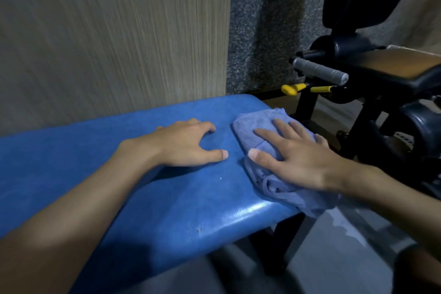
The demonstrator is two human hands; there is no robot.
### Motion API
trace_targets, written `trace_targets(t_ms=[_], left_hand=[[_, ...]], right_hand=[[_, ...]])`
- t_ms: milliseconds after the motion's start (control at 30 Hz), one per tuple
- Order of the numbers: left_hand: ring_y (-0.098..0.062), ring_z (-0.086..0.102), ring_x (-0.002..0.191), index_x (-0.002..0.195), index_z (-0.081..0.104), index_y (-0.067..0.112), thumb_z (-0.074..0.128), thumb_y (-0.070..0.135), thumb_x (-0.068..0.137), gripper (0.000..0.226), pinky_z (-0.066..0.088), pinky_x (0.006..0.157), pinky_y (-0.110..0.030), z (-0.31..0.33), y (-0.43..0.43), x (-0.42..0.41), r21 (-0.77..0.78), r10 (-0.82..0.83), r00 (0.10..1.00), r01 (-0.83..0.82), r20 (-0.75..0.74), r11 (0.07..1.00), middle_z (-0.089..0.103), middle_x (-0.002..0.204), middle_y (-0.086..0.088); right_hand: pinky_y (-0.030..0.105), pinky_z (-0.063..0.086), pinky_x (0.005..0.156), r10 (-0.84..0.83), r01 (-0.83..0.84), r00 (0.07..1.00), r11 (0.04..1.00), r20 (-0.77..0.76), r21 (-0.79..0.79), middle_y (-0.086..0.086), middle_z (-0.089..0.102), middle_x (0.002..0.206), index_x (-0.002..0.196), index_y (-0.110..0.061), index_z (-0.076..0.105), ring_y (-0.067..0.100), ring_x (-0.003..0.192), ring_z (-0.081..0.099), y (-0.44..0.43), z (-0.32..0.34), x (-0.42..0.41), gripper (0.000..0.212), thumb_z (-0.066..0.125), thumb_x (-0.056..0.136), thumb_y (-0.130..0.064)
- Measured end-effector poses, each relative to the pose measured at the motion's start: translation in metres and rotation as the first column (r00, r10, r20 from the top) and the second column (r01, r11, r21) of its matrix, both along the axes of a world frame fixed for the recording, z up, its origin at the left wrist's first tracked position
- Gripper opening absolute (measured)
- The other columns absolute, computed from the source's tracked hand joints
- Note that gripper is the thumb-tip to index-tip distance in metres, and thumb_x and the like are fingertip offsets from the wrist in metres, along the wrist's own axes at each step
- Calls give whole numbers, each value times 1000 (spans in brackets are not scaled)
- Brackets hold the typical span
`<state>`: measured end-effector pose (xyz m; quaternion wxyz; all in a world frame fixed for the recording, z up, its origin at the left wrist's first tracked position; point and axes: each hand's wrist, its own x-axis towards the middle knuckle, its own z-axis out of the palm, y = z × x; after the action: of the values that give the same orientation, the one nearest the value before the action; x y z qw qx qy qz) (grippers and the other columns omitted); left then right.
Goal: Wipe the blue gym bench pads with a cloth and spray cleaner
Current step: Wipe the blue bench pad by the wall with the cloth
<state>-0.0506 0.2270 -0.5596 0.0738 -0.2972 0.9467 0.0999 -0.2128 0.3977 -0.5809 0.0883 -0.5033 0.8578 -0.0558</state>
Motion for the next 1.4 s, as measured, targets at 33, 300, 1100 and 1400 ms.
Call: trace_targets(t_ms=[33,300,1100,1400], left_hand=[[-20,38,140,146,35,38,38,90,63,98,34,111,-52,1,1,-1,5,1,1000,-1,2,1000,38,152,8],[-15,30,143,148,27,43,24,97,51,112,30,113,-53,-13,-3,-2,-47,-8,1000,7,-15,999,30,155,14],[-6,29,143,144,36,43,37,94,63,96,22,117,-55,-5,13,8,33,110,988,-107,-104,994,33,152,21],[-23,3,154,146,6,63,20,102,55,100,14,117,-62,-17,-13,36,-32,109,991,-107,73,994,6,167,6]], right_hand=[[61,2,116,-1,0,1000,1000,-28,-27,-10,-4,164,148,-54,11,22,151,-8,1,-4,3,79,14,76,-85],[63,14,112,2,-10,996,995,-90,-96,-13,6,162,147,-54,18,23,149,3,-31,-14,-21,58,30,90,-64],[55,5,118,182,-185,981,982,-65,-43,-15,-3,164,148,-54,12,16,151,-8,19,-7,-28,65,18,87,-73],[62,12,113,149,-151,979,989,-138,-5,-15,0,163,147,-57,9,22,150,-1,-35,-10,-27,67,14,83,-76]])
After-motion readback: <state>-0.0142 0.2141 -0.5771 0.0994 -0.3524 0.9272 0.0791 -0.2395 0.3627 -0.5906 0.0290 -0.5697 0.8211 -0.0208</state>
